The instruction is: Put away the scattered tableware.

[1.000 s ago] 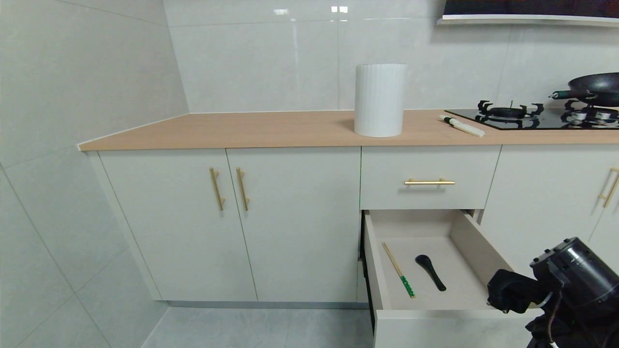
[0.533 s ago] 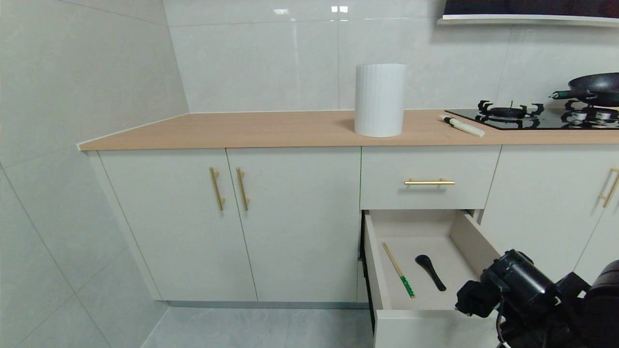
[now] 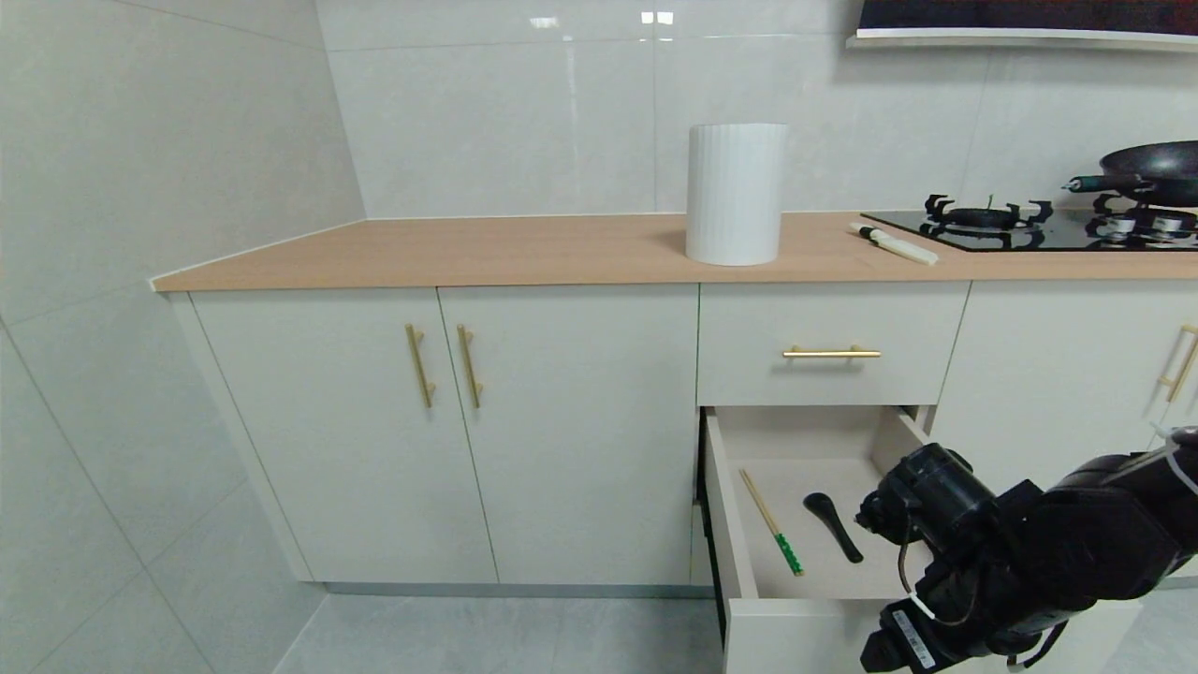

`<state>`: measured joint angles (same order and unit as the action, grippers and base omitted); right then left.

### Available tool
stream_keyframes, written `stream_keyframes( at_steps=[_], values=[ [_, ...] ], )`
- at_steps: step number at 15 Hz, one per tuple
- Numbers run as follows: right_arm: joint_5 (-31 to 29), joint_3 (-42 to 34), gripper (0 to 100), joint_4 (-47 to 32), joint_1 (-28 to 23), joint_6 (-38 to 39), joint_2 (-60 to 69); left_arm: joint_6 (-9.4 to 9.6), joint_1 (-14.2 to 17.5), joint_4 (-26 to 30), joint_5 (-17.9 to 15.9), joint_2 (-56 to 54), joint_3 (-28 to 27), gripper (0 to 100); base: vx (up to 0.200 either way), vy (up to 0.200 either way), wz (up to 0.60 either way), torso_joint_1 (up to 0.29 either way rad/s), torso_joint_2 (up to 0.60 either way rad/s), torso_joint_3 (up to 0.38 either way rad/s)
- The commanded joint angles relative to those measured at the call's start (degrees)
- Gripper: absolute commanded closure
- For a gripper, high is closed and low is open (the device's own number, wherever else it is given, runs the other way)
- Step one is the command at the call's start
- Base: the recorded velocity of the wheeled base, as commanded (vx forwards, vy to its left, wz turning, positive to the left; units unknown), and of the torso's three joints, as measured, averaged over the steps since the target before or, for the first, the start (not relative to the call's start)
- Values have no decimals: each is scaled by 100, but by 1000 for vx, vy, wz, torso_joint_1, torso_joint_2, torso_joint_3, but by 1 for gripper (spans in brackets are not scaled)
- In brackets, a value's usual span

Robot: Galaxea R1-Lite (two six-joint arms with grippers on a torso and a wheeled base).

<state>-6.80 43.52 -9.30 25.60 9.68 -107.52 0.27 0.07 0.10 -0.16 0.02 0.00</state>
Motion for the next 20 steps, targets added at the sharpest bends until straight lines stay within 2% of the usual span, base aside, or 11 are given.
stream_keyframes(
  at_steps=[1,11,15,20],
  values=[
    [-14,192,0,42,-222,-1,-129,0,1,-1,-2,-2,0,0,0,0,0,0,0,0],
    [-32,1124,0,86,-512,-1,-929,0,1,-1,-2,-2,0,0,0,0,0,0,0,0],
    [-58,1317,0,675,-521,-63,-1245,0,1,-1,-2,-2,0,0,0,0,0,0,0,0],
    [-67,2055,0,719,-609,-63,-1640,0,1,-1,-2,-2,0,0,0,0,0,0,0,0]
  ],
)
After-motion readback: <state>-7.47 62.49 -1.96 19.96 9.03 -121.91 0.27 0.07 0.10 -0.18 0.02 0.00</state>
